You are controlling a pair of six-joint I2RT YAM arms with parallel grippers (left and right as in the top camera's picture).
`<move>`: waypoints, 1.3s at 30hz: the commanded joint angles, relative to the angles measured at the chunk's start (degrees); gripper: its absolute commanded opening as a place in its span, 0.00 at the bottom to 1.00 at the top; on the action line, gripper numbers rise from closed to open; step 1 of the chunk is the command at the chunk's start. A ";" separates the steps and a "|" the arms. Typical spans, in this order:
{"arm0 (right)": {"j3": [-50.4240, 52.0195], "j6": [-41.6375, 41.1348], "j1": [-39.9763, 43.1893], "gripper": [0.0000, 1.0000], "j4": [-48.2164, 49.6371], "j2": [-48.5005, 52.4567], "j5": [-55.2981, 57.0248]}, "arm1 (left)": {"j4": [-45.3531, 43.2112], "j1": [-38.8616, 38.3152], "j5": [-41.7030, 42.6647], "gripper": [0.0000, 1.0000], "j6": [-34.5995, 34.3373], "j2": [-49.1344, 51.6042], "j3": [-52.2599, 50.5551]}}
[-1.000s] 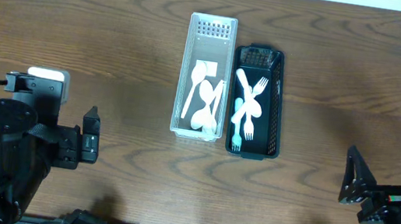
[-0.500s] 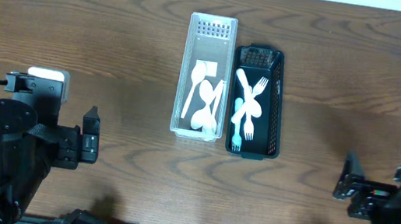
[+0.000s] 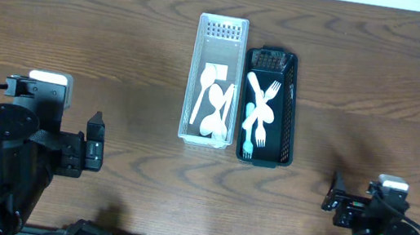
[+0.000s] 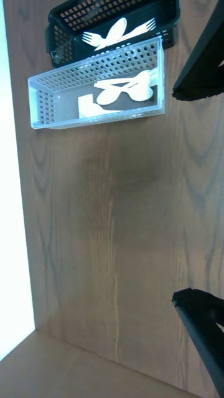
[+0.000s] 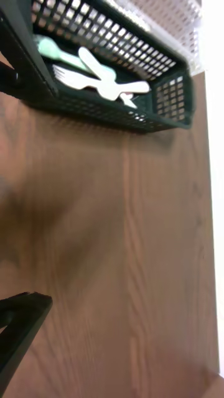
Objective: Pack container
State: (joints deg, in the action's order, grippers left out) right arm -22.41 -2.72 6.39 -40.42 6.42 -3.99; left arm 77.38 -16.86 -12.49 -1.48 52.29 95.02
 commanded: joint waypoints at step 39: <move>13.53 0.00 -0.46 0.99 4.85 -6.10 0.15 | -0.02 0.24 -1.07 0.98 0.13 0.11 0.57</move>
State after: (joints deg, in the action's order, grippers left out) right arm -9.45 -2.72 6.37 -35.70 0.84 -4.05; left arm 77.38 -16.88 -12.49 -1.48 52.29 95.02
